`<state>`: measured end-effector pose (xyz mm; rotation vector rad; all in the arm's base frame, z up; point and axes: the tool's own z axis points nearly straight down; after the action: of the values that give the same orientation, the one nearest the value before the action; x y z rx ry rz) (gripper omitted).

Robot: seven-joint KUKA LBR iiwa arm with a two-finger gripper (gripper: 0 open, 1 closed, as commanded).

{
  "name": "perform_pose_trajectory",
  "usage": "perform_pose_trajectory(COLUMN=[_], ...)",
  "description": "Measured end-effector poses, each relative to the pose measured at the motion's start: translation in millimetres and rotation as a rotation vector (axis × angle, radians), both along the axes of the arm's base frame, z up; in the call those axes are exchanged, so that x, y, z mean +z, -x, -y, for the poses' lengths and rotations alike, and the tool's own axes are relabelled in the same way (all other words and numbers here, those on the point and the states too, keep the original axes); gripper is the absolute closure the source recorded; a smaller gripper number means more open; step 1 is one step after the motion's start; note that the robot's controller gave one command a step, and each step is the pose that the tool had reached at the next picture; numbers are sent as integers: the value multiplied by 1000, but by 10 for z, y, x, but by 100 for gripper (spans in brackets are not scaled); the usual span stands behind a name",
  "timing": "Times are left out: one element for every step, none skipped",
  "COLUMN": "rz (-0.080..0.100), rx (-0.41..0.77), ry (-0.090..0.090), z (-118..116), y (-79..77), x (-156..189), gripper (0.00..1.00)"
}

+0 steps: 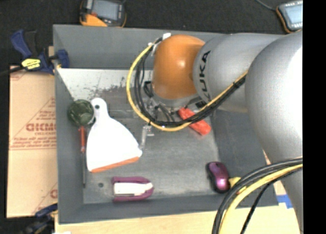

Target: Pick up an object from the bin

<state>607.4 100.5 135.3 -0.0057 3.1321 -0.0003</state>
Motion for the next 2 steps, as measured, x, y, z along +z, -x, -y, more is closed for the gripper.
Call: perform_pose_trajectory(rz=[5, 27], rx=[-81, 396], ry=[-3, 4], z=[-5, 63], y=[144, 214], x=[-436, -582], gripper=[0, 100])
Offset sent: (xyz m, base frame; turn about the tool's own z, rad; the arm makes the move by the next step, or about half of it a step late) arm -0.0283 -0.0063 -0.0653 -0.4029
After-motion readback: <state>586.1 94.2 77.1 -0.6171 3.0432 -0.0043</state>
